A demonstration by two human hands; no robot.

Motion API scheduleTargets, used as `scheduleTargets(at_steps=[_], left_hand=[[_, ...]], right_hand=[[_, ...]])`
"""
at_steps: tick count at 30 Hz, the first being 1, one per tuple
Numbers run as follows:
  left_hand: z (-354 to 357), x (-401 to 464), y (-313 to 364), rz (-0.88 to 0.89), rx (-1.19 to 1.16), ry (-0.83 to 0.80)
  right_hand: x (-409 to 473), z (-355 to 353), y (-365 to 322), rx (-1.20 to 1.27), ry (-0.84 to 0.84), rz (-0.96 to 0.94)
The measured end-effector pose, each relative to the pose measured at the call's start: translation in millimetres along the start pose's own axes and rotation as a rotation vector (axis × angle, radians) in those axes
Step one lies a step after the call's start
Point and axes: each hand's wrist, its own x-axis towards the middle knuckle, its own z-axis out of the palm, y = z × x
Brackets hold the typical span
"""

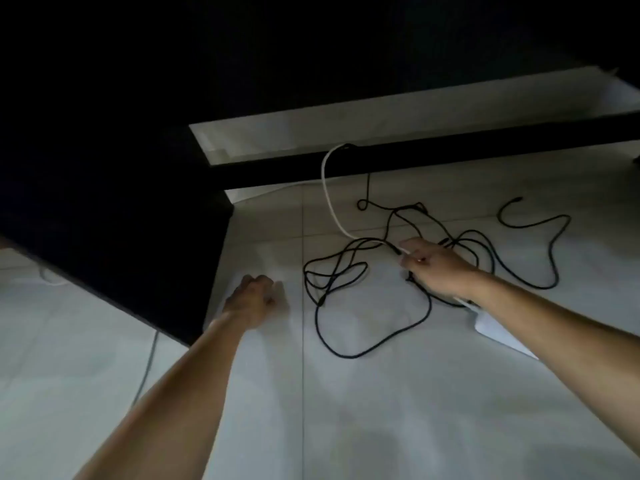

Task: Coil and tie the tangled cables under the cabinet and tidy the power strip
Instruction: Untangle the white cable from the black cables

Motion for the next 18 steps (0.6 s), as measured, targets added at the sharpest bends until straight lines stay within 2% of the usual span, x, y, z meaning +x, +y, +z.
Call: scheduleTargets(at_steps=[2,5,7,10,13,16,18], left_hand=[[6.0,2.8,-1.8,-0.021,-0.073,0.032],[18.7,3.4,-5.7,-0.009,0.045,-0.021],[27.2,9.4,-8.9,0.004,0.057,0.033],[31.3,14.4,-1.0,-0.006,-0.053,0.165],[17.8,25.6,28.3,-0.062,-0.31,0.34],[11.6,40.7,70.2,0.069,-0.54,0.443],[2.9,36.5,108.8,0.178,-0.736,0.445]], right_hand=[[8.4,7.4,-4.8,0.058,-0.011,0.006],[16.0,22.5,-11.9,0.097,-0.04,-0.01],[22.0,29.7,-13.9,0.128,-0.033,-0.025],[29.8,33.4,-12.4,0.152,-0.023,-0.039],[33.1,27.7,-8.5,0.137,-0.051,-0.029],[30.2,18.1,-4.9,0.109,-0.073,0.004],[29.2,12.9,-4.0,0.159,-0.05,0.012]])
